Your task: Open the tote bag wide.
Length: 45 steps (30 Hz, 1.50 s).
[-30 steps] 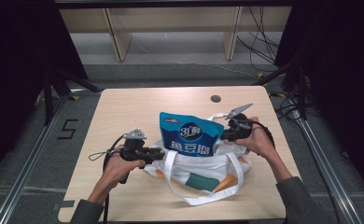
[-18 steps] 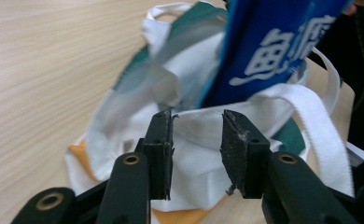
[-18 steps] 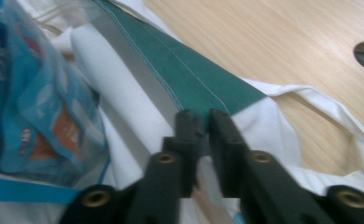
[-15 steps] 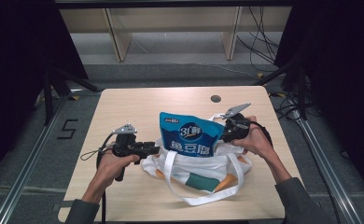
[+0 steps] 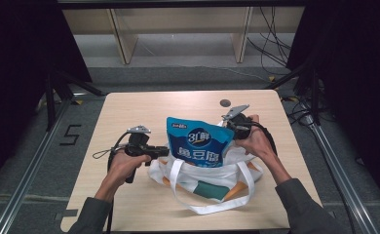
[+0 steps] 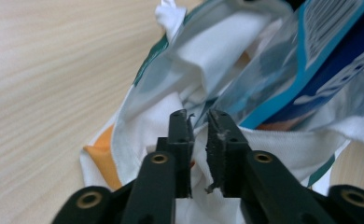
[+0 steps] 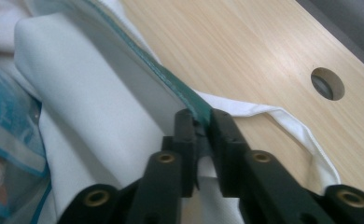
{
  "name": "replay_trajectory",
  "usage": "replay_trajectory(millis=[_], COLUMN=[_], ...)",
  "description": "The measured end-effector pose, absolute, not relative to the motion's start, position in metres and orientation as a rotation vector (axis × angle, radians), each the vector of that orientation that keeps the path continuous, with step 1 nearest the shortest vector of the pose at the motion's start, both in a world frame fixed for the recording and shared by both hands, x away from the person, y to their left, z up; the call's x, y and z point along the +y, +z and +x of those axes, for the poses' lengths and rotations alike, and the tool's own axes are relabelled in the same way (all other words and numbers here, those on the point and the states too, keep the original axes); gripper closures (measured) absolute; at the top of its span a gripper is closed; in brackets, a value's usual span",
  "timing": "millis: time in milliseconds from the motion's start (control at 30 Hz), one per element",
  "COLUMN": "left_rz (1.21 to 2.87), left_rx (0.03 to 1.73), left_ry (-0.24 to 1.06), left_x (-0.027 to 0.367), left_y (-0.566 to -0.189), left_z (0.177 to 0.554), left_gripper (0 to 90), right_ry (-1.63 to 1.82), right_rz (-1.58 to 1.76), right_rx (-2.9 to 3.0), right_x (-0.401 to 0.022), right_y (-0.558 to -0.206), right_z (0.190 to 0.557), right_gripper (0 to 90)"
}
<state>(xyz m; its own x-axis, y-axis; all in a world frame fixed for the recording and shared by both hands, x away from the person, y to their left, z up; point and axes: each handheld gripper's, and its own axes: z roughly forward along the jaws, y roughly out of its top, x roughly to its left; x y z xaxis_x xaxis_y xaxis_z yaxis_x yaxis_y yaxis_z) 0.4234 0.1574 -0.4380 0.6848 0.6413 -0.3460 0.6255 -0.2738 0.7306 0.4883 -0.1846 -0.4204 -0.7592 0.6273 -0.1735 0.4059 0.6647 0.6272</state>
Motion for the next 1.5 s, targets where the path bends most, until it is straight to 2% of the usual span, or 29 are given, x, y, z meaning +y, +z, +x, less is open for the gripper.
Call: replay_trajectory(millis=[200,400,600,733,867,1000,1133,1233,1500], left_rz=[1.808,1.934,2.057,2.208,2.226,2.216,2.154,2.120,2.141], left_rx=[1.026,0.971,0.873,0.830,0.862,0.863,0.850,0.846,0.836], left_ry=[-0.051,-0.076,-0.056,0.021,0.040,0.050,0.039,0.011,-0.018], left_x=[0.168,0.151,0.150,0.144,0.138,0.140,0.143,0.140,0.132], left_y=[-0.434,-0.444,-0.463,-0.486,-0.496,-0.487,-0.472,-0.466,-0.469], left_z=[0.436,0.430,0.402,0.386,0.385,0.383,0.384,0.383,0.379], left_gripper=[82.0,86.0,88.0,89.0,89.2,88.0,86.3,85.9,84.5], right_ry=[0.750,0.822,0.894,0.903,0.875,0.896,0.977,1.083,1.203], right_rz=[0.751,0.809,0.941,1.063,1.122,1.113,1.098,0.980,0.931], right_rx=[2.512,2.526,2.513,2.514,2.518,2.498,2.430,2.468,2.608], right_x=[-0.187,-0.188,-0.197,-0.204,-0.197,-0.200,-0.215,-0.227,-0.227], right_y=[-0.420,-0.419,-0.423,-0.441,-0.464,-0.461,-0.427,-0.401,-0.411], right_z=[0.493,0.493,0.507,0.521,0.525,0.522,0.497,0.456,0.396], right_gripper=[87.7,88.1,88.7,88.9,88.9,86.8,82.0,81.9,84.7])
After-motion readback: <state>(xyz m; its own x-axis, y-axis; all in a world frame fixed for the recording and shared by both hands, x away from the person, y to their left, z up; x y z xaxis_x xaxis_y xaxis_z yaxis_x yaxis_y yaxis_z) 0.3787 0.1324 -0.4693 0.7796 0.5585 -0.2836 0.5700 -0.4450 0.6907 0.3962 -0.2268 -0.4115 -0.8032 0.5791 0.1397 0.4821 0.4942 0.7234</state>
